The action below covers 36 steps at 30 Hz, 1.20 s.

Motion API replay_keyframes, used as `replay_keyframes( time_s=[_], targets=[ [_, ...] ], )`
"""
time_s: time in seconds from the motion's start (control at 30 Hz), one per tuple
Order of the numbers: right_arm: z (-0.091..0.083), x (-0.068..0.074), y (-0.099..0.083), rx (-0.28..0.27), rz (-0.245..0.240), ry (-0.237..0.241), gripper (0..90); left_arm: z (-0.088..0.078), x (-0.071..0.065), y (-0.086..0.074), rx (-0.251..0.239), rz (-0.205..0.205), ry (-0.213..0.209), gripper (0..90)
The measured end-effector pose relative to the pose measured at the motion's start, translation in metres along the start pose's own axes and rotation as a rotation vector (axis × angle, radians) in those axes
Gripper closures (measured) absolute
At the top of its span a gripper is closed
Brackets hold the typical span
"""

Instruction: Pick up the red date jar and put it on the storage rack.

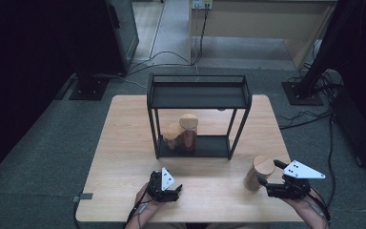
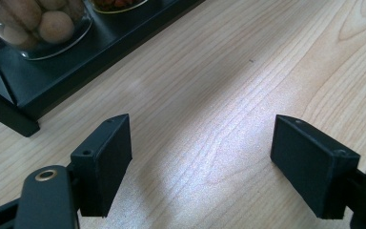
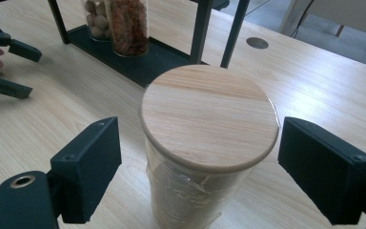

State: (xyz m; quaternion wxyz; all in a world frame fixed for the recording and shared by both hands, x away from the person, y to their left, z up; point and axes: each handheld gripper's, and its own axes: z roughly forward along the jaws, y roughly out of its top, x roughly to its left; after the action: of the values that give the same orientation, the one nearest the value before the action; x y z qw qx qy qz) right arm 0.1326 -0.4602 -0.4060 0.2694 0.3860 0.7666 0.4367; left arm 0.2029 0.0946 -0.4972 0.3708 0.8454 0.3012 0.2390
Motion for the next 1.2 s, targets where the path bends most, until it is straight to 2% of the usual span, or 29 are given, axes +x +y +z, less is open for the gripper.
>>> replay_keyframes(
  time_s=[0.33,0.87,1.2],
  targets=[
    [0.009,0.0,-0.001,0.015,0.009,0.0,13.9,0.0,0.0,0.0,0.0,-0.001,0.0,21.7],
    [0.028,-0.001,-0.012,-0.001,0.05,-0.009,14.3,0.0,0.0,0.0,-0.001,-0.001,0.0,21.7],
    [0.036,-0.002,-0.016,-0.003,0.07,-0.001,22.0,0.0,0.0,0.0,0.0,-0.001,0.0,21.7]
  ],
)
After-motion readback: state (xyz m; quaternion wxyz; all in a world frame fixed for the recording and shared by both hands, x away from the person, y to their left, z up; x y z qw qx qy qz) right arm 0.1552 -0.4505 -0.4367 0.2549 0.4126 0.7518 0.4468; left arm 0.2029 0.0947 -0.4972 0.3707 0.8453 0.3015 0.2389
